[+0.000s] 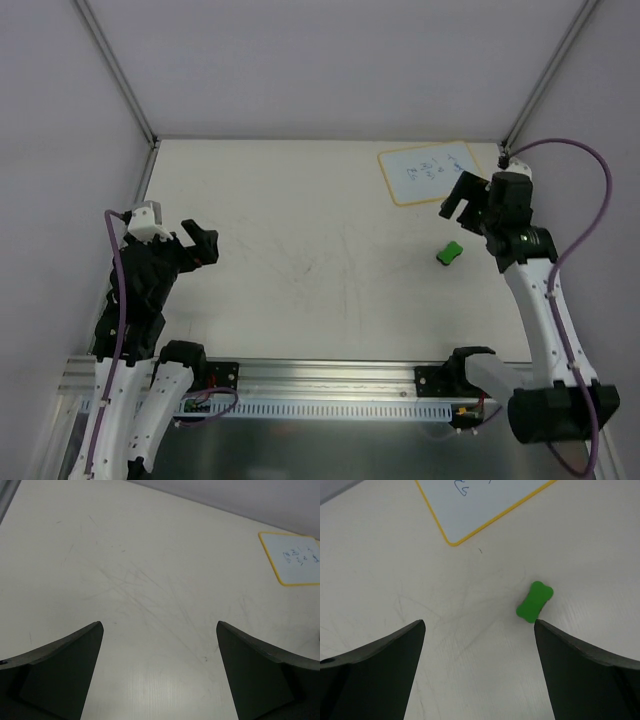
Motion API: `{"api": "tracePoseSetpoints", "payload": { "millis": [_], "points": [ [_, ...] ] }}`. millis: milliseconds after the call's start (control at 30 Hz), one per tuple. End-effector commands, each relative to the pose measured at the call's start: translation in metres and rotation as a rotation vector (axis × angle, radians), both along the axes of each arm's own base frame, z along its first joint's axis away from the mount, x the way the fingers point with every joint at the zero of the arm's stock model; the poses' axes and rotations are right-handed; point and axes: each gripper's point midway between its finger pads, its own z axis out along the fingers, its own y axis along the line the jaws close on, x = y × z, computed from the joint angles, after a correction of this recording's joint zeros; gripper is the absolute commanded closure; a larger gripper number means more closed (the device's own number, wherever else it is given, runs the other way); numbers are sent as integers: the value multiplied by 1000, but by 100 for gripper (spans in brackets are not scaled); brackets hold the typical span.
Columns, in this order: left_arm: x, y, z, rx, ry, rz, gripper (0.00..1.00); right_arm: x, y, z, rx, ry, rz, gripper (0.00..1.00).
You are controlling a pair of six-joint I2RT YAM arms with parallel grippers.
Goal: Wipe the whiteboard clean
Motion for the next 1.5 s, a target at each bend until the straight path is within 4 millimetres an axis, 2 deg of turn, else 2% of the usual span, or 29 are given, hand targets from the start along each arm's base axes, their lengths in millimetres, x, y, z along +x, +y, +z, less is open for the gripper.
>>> {"api": "tracePoseSetpoints", "payload": {
  "millis": [0,33,67,167,200,267,300,367,400,467,533,667,800,1200,1333,1467],
  "points": [
    [7,-12,-9,-26,26,-46,1,52,25,12,53,-77,91,6],
    [9,-11,-13,-17,34,-46,1,63,31,8,46,-80,119,8],
    [10,-10,-21,-10,47,-43,1,80,40,-5,21,-51,146,8],
    [11,-10,-30,15,62,-52,1,113,47,-20,-86,-26,180,6],
    [11,-10,-31,18,62,-52,1,133,51,-33,-128,13,207,5],
    [10,-11,-33,20,65,-58,1,151,59,-51,-137,56,242,5],
    [10,-11,-33,20,65,-61,1,165,65,-68,-146,90,260,5],
    [10,-12,-33,21,65,-71,1,178,73,-85,-155,122,267,5],
    [10,-13,-33,23,65,-71,1,187,77,-108,-158,159,278,8],
    [10,-13,-34,26,67,-73,1,201,86,-115,-149,164,287,9],
    [10,-14,-34,24,69,-79,1,213,92,-135,-131,192,289,13],
    [11,-14,-34,27,67,-82,1,225,106,-162,-71,226,308,19],
    [9,-18,-33,23,61,-107,1,227,118,-183,-5,266,320,21],
    [8,-21,-33,19,57,-121,1,224,132,-206,27,312,349,28],
    [8,-21,-32,20,54,-121,1,220,134,-221,49,345,337,30],
    [7,-21,-32,20,52,-122,1,207,141,-230,89,382,348,35]
  ]
}}
